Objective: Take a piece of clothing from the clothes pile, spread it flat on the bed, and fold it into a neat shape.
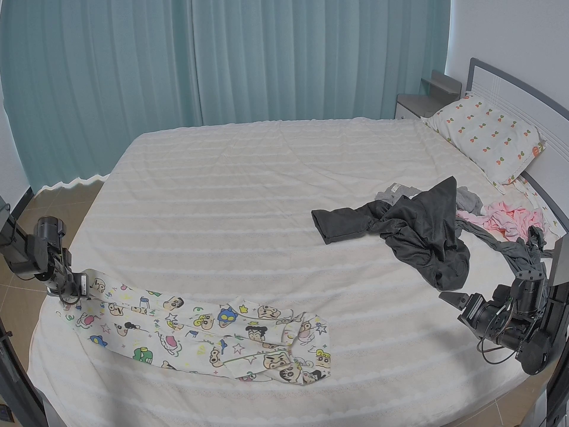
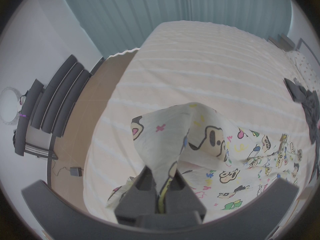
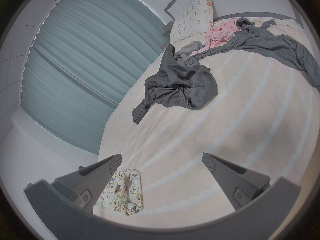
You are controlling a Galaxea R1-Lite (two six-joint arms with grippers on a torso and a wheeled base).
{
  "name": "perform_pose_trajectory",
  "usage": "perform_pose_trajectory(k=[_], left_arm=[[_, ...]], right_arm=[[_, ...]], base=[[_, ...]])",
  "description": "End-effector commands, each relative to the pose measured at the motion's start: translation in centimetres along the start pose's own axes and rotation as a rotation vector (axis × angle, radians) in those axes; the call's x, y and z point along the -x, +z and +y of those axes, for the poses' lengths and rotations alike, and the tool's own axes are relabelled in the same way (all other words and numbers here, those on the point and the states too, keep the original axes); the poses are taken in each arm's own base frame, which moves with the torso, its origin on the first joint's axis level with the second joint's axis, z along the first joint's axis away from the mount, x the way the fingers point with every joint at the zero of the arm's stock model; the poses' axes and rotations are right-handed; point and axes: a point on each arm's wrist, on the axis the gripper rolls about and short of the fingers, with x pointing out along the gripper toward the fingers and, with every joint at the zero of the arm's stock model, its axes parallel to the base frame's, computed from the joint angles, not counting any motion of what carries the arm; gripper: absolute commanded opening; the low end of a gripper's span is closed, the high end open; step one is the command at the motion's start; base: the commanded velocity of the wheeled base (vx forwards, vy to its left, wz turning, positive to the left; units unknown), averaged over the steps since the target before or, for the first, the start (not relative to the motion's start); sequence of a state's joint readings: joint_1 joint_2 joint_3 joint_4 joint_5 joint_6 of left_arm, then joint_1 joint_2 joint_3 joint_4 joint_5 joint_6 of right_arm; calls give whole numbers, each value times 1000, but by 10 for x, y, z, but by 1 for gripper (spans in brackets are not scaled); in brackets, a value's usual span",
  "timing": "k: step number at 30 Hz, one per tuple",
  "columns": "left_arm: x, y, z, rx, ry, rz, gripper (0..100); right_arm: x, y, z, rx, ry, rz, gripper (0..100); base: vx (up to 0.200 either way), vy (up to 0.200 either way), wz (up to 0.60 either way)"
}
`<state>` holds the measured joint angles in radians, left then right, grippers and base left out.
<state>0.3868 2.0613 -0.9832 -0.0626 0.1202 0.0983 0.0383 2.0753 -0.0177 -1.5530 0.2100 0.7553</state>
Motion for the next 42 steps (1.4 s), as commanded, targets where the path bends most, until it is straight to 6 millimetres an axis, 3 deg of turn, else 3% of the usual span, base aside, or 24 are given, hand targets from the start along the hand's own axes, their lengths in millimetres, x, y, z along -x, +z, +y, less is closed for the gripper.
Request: perform_pose_trajectory(k=[1, 8, 10, 11, 14, 16, 17, 20, 21, 24, 30, 42], left_arm=[[18, 6, 4, 11, 6, -47, 0], [71, -16, -80, -85, -107, -77, 0], [82, -22, -96, -98, -122, -75, 0], [100, -34, -122, -119, -154, -71, 0], [120, -50, -157, -145, -199, -65, 0], [125, -54, -166, -151, -208, -68, 0], [137, -65, -191, -165, -230, -93, 0], [143, -74, -212, -177, -260, -97, 0], [146, -81, -232, -182, -290, -91, 0], [149, -91, -258, -171, -329, -82, 0], [151, -101, -297, -139, -382, -70, 0], [153, -105, -321, -113, -433, -70, 0]], right_arm=[[3, -2, -1, -2, -6, 7, 100], [2, -3, -2, -3, -8, 11, 100], [2, -3, -2, -3, -8, 11, 100], [2, -3, -2, -3, -7, 12, 100], [2, -3, -2, -3, -7, 12, 100], [2, -3, -2, -3, -7, 12, 100], [2, -2, -2, -4, -7, 11, 100], [2, -2, -2, -4, -7, 11, 100], [2, -2, -2, -4, -7, 11, 100], [2, -2, -2, -3, -9, 12, 100], [2, -2, -2, -3, -9, 12, 100], [2, -3, -2, -1, -10, 13, 100]], base=[[0, 0, 0], [0, 0, 0], [0, 0, 0], [0, 0, 0], [0, 0, 0], [0, 0, 0], [0, 0, 0], [0, 0, 0], [0, 0, 0], [0, 0, 0], [0, 0, 0], [0, 0, 0]])
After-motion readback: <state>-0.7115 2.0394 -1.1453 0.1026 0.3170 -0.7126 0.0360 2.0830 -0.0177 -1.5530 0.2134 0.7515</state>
